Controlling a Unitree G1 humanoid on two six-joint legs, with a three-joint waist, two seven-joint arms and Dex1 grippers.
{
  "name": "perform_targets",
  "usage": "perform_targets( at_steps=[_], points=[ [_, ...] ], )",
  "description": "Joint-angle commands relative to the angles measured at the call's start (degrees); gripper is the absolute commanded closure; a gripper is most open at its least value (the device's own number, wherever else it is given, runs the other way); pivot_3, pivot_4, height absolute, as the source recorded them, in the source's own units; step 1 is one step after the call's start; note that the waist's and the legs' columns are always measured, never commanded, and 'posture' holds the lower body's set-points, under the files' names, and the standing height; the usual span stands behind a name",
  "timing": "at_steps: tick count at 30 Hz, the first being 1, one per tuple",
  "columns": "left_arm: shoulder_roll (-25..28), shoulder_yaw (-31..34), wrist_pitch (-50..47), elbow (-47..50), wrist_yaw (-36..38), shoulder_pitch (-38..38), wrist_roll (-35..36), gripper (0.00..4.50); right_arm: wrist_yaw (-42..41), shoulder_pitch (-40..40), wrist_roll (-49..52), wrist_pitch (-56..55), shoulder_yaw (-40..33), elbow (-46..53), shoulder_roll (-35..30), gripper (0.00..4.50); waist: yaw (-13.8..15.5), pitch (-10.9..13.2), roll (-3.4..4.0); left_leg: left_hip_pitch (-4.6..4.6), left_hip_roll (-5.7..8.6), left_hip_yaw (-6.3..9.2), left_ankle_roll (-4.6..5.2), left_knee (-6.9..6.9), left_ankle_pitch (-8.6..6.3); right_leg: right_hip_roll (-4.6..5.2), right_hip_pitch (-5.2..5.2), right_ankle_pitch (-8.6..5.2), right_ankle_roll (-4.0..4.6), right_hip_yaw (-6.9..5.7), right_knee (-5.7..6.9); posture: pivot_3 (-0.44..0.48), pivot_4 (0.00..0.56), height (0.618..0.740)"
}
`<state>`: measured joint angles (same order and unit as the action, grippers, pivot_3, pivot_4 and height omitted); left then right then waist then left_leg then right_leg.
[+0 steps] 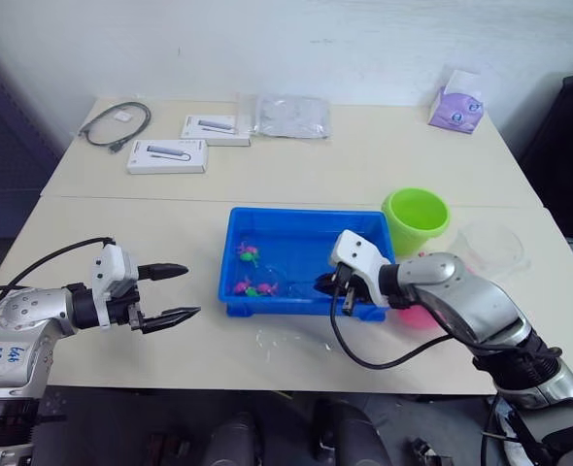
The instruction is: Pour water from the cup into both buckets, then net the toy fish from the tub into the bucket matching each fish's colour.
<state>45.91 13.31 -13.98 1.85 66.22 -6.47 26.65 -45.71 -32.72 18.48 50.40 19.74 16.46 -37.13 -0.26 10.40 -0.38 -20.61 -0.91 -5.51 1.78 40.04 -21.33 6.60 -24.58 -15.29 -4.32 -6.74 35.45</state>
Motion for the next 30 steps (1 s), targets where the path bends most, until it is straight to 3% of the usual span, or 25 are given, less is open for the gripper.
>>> perform_targets(
  at_steps=[1, 15, 25, 30],
  points=[
    [-0.3, 0.4, 0.2, 2.1, -0.3, 0.3, 0.9, 0.1, 0.0, -0.5, 2.6, 2.3, -4.5, 2.6, 0.4, 4.5, 0.0, 0.0, 0.0, 0.0, 0.0, 0.0, 0.0, 0.0, 0.0, 0.0, 0.0, 0.0, 0.0, 0.0, 0.0, 0.0, 0.15, 0.74],
    [-1.3, -0.6, 0.6, 1.5, -0.1, -1.5, 1.4, 0.1, 0.5, 1.8, 12.7, 12.1, -16.0, 6.3, -0.5, 4.5, 0.0, 0.0, 0.01, 0.0, -0.01, 0.01, -0.02, -0.03, -0.01, 0.01, 0.0, 0.0, 0.0, 0.0, -0.02, 0.0, 0.15, 0.74],
    [-4.7, -5.6, -4.2, 3.4, 1.1, -10.8, 4.7, 0.1, 0.6, 10.6, 26.1, 21.8, -37.3, 13.0, -6.7, 4.5, 0.3, 0.0, 0.0, -0.05, 0.01, 0.06, -0.01, -0.04, -0.02, 0.02, 0.03, 0.01, -0.02, -0.05, -0.08, 0.0, 0.15, 0.74],
    [-7.4, -9.1, -5.3, 1.7, 2.5, -16.5, 4.5, 0.1, 4.7, 16.9, 32.1, 29.1, -50.1, 16.8, -7.7, 4.5, 0.4, 0.0, 0.0, -0.04, 0.01, 0.05, 0.0, -0.03, -0.01, -0.03, 0.05, 0.01, -0.03, -0.05, -0.05, 0.0, 0.15, 0.74]
  ],
)
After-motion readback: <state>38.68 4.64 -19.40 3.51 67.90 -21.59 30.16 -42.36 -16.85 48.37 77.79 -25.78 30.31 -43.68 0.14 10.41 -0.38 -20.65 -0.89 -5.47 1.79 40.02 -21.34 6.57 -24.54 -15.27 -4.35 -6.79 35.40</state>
